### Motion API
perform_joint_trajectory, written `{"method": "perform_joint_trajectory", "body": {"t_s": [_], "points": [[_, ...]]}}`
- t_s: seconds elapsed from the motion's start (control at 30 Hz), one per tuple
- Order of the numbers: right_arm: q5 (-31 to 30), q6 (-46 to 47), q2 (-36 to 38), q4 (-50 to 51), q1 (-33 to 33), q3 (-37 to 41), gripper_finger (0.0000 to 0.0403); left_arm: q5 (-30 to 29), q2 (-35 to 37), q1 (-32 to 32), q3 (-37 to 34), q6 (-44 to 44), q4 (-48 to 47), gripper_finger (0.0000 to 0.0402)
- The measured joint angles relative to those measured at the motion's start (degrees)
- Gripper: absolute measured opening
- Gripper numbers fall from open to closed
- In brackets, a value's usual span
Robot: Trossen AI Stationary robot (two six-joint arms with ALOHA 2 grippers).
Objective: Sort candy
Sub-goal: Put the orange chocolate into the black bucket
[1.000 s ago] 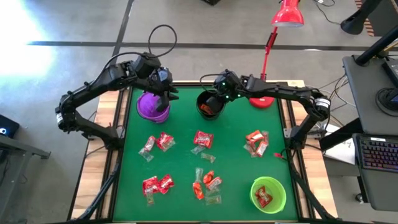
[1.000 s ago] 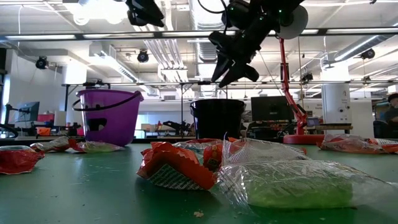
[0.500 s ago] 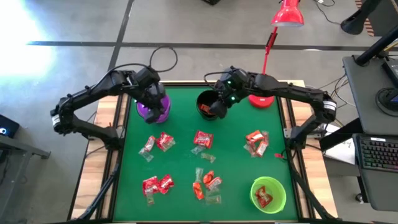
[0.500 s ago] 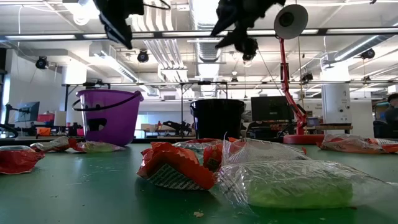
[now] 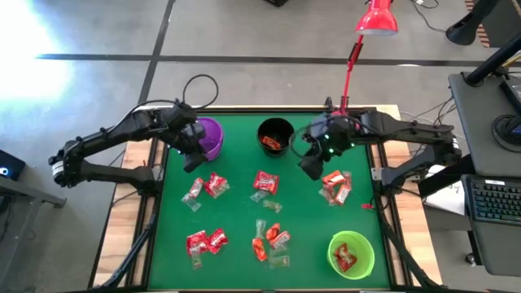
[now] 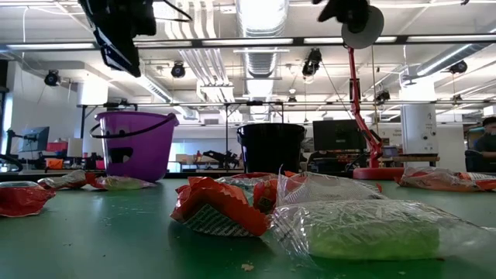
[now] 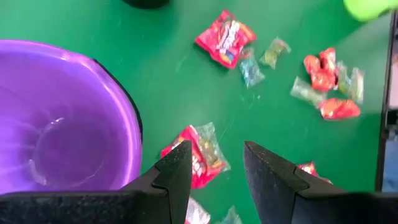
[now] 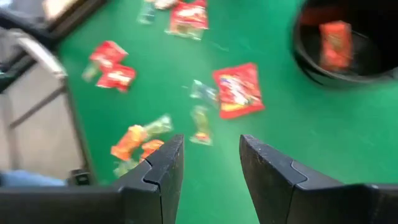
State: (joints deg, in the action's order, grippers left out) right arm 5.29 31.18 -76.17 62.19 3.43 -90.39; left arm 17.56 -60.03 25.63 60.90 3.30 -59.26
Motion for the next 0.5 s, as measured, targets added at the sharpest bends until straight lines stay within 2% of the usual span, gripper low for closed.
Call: {"method": "perform_joint_trajectory", "body": {"t_s": [0.17, 0.5], "points": [[-6.36, 5.93, 0.69, 3.15, -4.37, 0.62, 0.0148, -0.02, 2.43, -0.80, -1.61, 2.79, 2.50, 0.0127], [-6.79, 7.79, -4.28, 3.13, -9.33, 2.56, 0.0148, 1.51, 2.17, -6.64, -1.81, 4.82, 2.69, 0.0127]]}}
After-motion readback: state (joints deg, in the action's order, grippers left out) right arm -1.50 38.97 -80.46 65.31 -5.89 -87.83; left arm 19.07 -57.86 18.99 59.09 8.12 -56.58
